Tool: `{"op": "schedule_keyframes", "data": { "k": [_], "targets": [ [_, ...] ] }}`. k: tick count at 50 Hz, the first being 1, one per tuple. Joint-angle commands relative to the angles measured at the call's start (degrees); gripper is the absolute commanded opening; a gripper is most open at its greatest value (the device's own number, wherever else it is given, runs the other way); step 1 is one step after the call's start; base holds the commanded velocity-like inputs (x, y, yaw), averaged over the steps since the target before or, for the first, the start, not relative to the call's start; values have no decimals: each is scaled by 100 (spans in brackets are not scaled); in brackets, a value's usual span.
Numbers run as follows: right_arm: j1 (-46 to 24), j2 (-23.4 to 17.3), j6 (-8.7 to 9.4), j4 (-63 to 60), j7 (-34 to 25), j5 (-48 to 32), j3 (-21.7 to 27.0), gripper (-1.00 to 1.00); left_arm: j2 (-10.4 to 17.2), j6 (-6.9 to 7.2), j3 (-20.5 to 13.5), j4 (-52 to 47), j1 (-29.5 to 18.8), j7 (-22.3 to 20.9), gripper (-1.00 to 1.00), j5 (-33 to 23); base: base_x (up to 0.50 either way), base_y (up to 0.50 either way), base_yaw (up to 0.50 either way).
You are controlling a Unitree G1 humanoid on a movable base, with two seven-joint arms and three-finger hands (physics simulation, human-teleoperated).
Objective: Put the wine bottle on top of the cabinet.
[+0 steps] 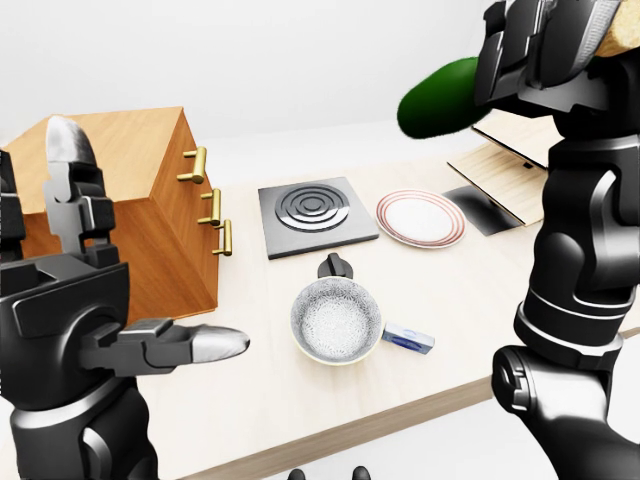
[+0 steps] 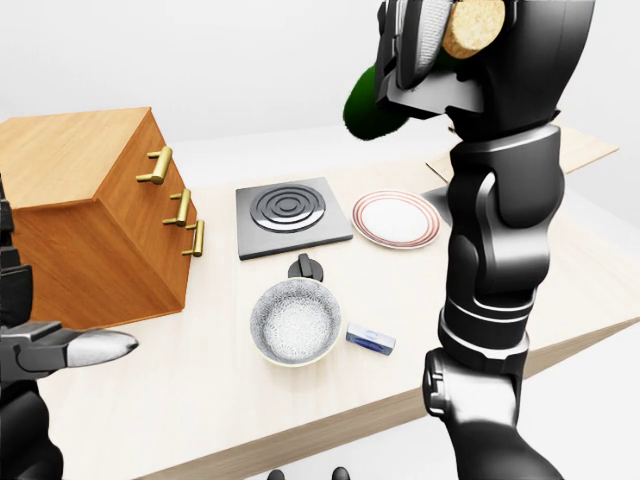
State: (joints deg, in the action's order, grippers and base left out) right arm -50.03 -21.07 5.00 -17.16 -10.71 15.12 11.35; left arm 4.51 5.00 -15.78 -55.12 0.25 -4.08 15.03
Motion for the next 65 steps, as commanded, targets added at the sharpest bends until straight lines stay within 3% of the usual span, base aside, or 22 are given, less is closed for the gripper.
{"op": "schedule_keyframes", "data": {
  "k": [1, 3, 8, 9, 12, 21, 27, 30, 33, 43, 50, 65],
  "targets": [
    [-229, 45, 0, 41, -26, 3, -17, -100, 740, 0, -24, -487, -642, 819, 100, 663, 0, 0, 0],
    [-237, 83, 0, 37, -22, -5, -14, -100, 933, 0, 147, -488, -1077, 1183, 100, 782, 0, 0, 0],
    [-274, 123, 0, -8, -20, -13, -47, -100, 666, 0, 901, -166, -1895, 1270, 100, -70, 0, 0, 0],
    [-277, 132, 0, -2, -24, -11, -42, -100, 594, 0, 1230, 44, -2000, 1261, 100, -326, 0, 0, 0],
    [-264, 164, 0, 24, -13, -15, -64, -100, 410, 0, 1563, 334, -2379, 1114, 100, -872, 0, 0, 0],
    [-187, 282, 0, 296, -25, -86, -163, -100, -75, 0, 1977, 1321, -3028, 580, 100, -2143, 0, 0, 0],
    [-291, 336, 0, 316, -19, -104, -210, -100, -421, 0, 2126, 2093, -3154, 384, 100, -2705, 0, 0, 0],
    [-258, 371, 0, 329, -18, -115, -228, -100, -624, 0, 2050, 2242, -3257, 208, 100, -2660, 0, 0, 0],
    [-237, 391, 0, 375, -28, -137, -259, -100, -702, 0, 2229, 2389, -3221, 229, 100, -2900, 0, 0, 0],
    [-398, 460, 0, 514, -41, -179, -315, -100, -931, 0, 2219, 3629, -3586, 370, 100, -3232, 0, 0, 0],
    [-293, 578, 0, 335, -16, -146, -337, -100, -1108, 0, 2358, 4208, -3426, 509, 100, -3381, 0, 0, 0],
    [-476, 660, 0, 214, 15, -137, -410, -100, -1331, 0, 2308, 5512, -3892, 775, 100, -3538, 0, 0, 0]
  ]
}}
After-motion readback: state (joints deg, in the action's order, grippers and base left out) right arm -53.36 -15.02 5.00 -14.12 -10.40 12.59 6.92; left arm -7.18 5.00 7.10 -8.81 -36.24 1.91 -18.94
